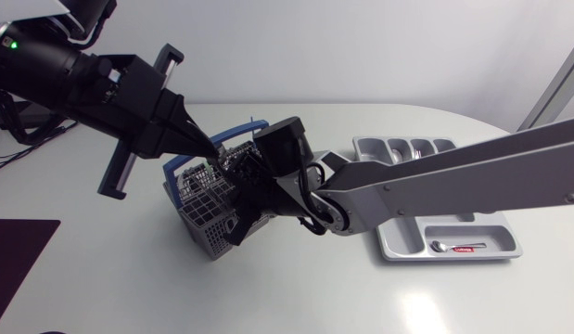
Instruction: Unload the cutlery basket into the drawer organizer.
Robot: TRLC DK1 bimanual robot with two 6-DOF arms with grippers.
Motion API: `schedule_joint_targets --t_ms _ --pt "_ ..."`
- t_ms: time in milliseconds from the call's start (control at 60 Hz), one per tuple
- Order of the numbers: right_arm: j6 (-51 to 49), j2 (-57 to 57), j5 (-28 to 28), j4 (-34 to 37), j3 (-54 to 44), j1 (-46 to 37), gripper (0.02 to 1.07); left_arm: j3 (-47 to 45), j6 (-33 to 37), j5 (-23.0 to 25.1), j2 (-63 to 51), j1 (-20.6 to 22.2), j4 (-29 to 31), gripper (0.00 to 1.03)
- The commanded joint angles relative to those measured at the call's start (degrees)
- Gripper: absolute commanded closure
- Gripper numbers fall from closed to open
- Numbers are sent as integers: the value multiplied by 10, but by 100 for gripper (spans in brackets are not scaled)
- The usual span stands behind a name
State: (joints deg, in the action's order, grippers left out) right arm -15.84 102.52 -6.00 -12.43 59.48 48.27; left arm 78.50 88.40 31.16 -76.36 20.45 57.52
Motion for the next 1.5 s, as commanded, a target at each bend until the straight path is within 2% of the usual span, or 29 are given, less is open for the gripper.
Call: schedule_joint_targets --t_ms 0,133,200,267,400,500,617,783,1017,1133,1250,1483 --pt "12 -17 2 14 -13 -2 91 26 -17 2 17 2 -2 100" --pt "9 -90 -19 54 -27 -10 52 45 -58 2 20 0 2 100" --pt "2 -128 -25 76 -43 -12 41 55 -92 3 21 -1 2 100" --pt "-4 -176 -36 101 -62 -12 35 58 -130 12 27 -3 1 100" --pt "-38 -267 -49 144 -96 -17 35 47 -191 30 32 -5 2 100" --pt "-47 -321 -84 194 -96 -35 35 37 -241 60 35 -5 2 100" --pt "-46 -355 -111 235 -93 -42 35 26 -280 92 34 1 2 100" --pt "-39 -368 -178 279 -76 -51 35 30 -332 136 7 15 6 100" --pt "-28 -372 -262 305 -69 -91 36 41 -347 198 -42 40 37 100" --pt "-26 -374 -292 310 -74 -114 37 39 -343 204 -49 47 39 100" --pt "-26 -371 -320 310 -83 -125 48 41 -343 214 -51 51 38 100" --pt "-26 -363 -351 292 -118 -142 48 51 -345 230 -59 62 37 100"
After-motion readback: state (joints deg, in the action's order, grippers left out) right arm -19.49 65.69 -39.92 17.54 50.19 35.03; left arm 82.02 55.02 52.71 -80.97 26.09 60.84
